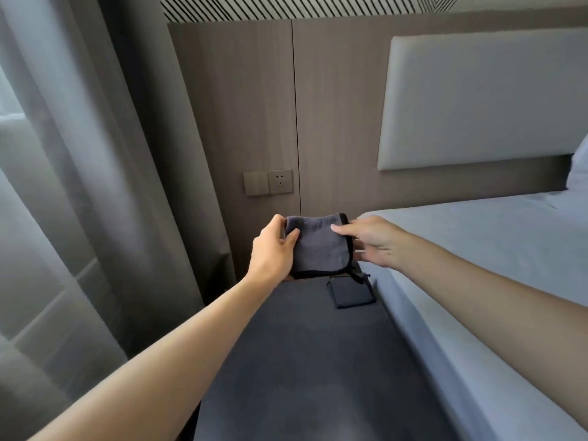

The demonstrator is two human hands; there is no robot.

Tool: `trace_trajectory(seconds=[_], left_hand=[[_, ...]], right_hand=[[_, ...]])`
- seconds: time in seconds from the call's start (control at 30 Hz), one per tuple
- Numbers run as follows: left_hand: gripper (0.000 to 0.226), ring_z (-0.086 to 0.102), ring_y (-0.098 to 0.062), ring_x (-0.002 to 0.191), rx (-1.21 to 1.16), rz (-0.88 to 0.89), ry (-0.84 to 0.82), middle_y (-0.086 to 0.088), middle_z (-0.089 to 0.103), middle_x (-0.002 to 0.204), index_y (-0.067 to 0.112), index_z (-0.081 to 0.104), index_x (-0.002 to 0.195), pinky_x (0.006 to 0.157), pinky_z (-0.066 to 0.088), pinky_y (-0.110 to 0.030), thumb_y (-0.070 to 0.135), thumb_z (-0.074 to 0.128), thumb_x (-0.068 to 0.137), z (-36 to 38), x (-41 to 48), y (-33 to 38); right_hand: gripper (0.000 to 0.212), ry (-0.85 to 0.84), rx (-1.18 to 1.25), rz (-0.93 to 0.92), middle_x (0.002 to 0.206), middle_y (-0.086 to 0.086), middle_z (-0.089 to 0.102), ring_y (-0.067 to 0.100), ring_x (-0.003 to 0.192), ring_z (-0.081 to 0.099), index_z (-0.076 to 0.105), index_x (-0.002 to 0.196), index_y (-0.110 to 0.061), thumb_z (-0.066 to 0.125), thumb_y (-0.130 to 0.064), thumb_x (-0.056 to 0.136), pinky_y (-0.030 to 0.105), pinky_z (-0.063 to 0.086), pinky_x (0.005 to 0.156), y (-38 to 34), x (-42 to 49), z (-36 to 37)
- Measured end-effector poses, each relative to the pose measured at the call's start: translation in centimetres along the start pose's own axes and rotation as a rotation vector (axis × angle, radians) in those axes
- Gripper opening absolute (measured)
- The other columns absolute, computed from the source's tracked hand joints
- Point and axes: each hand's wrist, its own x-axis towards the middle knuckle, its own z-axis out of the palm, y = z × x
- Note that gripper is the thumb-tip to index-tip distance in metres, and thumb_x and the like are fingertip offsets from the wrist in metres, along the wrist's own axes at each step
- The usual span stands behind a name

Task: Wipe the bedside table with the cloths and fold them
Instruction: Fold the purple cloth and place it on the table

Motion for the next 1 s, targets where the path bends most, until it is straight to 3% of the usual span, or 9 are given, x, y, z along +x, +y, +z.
trace_trajectory(seconds=[0.07,0.13,0.3,0.47,0.57,0.7,0.8,0.87,1.0], left_hand=[[0.009,0.06,-0.01,0.081,0.076,0.009,0.008,0.005,0.062,0.092,0.021,0.052,0.096,0.054,0.052,-0.025,0.026,0.049,0.103,1.3,1.2,-2.2],[0.011,0.06,-0.012,0.082,0.107,-0.03,-0.004,0.003,0.063,0.092,0.02,0.052,0.095,0.059,0.051,-0.028,0.026,0.048,0.103,2.7,2.7,-4.8],[0.016,0.056,-0.015,0.092,0.121,-0.194,-0.01,-0.001,0.06,0.106,0.013,0.053,0.111,0.059,0.045,-0.018,0.026,0.048,0.103,6.2,5.4,-11.6],[0.014,0.061,-0.025,0.098,0.191,-0.329,0.003,-0.005,0.064,0.105,0.019,0.057,0.108,0.08,0.057,-0.046,0.03,0.051,0.101,8.9,6.9,-18.4],[0.017,0.059,-0.025,0.097,0.251,-0.361,-0.025,-0.005,0.061,0.105,0.018,0.055,0.112,0.083,0.057,-0.049,0.03,0.051,0.101,10.1,7.6,-21.4],[0.016,0.061,-0.028,0.101,0.3,-0.371,-0.035,-0.006,0.063,0.108,0.019,0.054,0.111,0.086,0.056,-0.049,0.031,0.053,0.1,11.4,8.4,-24.3],[0.022,0.063,-0.028,0.099,0.42,-0.29,-0.01,-0.008,0.066,0.107,0.017,0.054,0.112,0.081,0.055,-0.041,0.034,0.056,0.098,11.6,8.0,-25.3],[0.031,0.065,-0.032,0.093,0.664,-0.157,0.011,-0.007,0.065,0.101,0.018,0.049,0.11,0.068,0.051,-0.04,0.045,0.054,0.096,11.5,7.5,-25.3],[0.044,0.051,-0.031,0.1,0.975,0.161,0.069,-0.01,0.049,0.116,0.016,0.048,0.114,0.063,0.042,-0.038,0.056,0.044,0.094,11.4,7.7,-24.5]], right_hand=[[0.006,0.02,0.004,0.068,0.09,0.008,0.074,0.02,0.081,0.071,0.069,0.095,-0.005,0.07,-0.002,0.089,0.033,0.058,0.073,1.9,2.6,-0.3],[0.003,0.037,0.02,0.107,0.093,0.011,0.075,0.024,0.086,0.072,0.069,0.091,-0.005,0.068,-0.002,0.09,0.038,0.058,0.08,3.9,5.2,-0.6],[0.009,0.041,-0.042,0.133,0.106,0.011,0.075,0.023,0.097,0.071,0.071,0.099,-0.007,0.063,-0.005,0.096,0.032,0.057,0.07,9.9,10.8,-0.7],[0.017,0.096,-0.315,0.123,0.106,0.012,0.073,0.023,0.095,0.071,0.069,0.103,0.0,0.068,-0.015,0.095,0.036,0.063,0.07,16.2,16.1,-0.1],[0.023,0.157,-0.498,0.074,0.095,0.013,0.073,0.024,0.086,0.071,0.069,0.097,0.003,0.076,-0.017,0.089,0.038,0.063,0.065,18.8,18.6,0.4],[0.022,0.195,-0.7,-0.011,0.088,0.007,0.073,0.021,0.066,0.071,0.069,0.092,-0.01,0.083,-0.023,0.082,0.032,0.061,0.058,20.8,20.5,1.0],[0.027,0.231,-0.842,-0.075,0.086,0.002,0.072,0.018,0.065,0.069,0.067,0.094,-0.018,0.085,-0.032,0.079,0.033,0.06,0.058,21.6,21.0,1.3],[0.027,0.303,-1.011,-0.211,0.086,-0.003,0.067,0.017,0.076,0.064,0.066,0.09,-0.021,0.083,-0.04,0.08,0.032,0.052,0.06,21.6,20.8,1.0],[0.025,0.43,-1.217,-0.543,0.098,-0.002,0.062,0.019,0.093,0.058,0.066,0.097,-0.017,0.059,-0.042,0.097,0.029,0.037,0.058,21.8,19.9,-1.5]])
